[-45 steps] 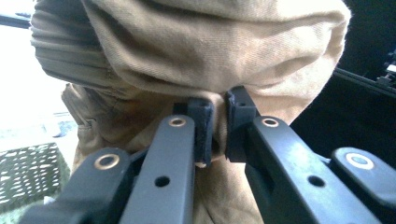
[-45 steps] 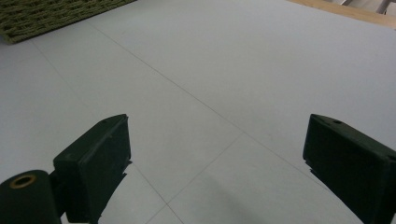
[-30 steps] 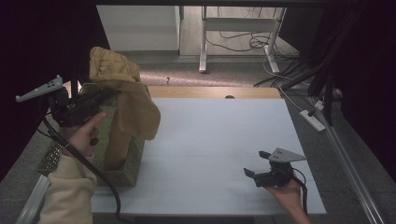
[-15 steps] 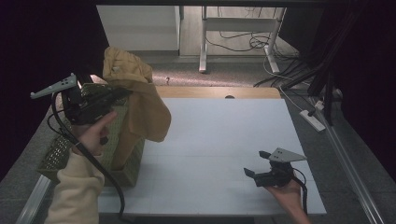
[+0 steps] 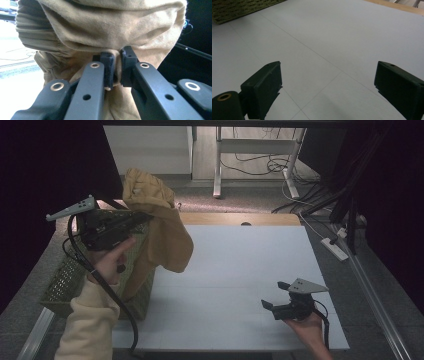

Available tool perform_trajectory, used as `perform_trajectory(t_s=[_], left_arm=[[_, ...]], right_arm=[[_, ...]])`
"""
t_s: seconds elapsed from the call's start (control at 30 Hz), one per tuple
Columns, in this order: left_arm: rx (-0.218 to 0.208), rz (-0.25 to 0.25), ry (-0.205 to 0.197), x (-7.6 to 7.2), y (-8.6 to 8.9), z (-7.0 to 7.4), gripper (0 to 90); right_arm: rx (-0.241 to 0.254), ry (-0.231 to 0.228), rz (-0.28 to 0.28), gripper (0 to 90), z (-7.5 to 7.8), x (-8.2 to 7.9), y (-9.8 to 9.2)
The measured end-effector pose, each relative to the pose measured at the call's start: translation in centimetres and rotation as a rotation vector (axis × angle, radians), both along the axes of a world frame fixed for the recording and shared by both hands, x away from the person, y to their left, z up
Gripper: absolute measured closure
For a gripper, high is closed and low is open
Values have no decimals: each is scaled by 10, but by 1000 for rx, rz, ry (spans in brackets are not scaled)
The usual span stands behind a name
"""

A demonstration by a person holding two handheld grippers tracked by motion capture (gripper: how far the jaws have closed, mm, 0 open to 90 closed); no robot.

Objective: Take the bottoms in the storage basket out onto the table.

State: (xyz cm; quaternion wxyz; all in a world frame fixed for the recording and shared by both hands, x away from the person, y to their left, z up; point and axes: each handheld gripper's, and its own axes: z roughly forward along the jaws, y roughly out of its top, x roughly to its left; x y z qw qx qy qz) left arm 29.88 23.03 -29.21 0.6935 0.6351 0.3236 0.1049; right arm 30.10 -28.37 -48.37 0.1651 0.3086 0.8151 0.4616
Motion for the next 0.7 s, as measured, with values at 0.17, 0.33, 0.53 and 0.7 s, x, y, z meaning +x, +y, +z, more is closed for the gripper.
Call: perform_trajectory(t_s=[0.17,0.33,0.53,0.7], left_arm=[[1,-19,-5,1,-9,3,827],[2,-36,-4,3,-18,4,827],[5,-56,-8,4,-29,5,827],[11,-71,-7,6,-38,5,827]], right_arm=[[4,-6,-7,78,0,0,0],[7,-7,-7,78,0,0,0],[7,-7,-7,78,0,0,0],[7,-7,-7,78,0,0,0]])
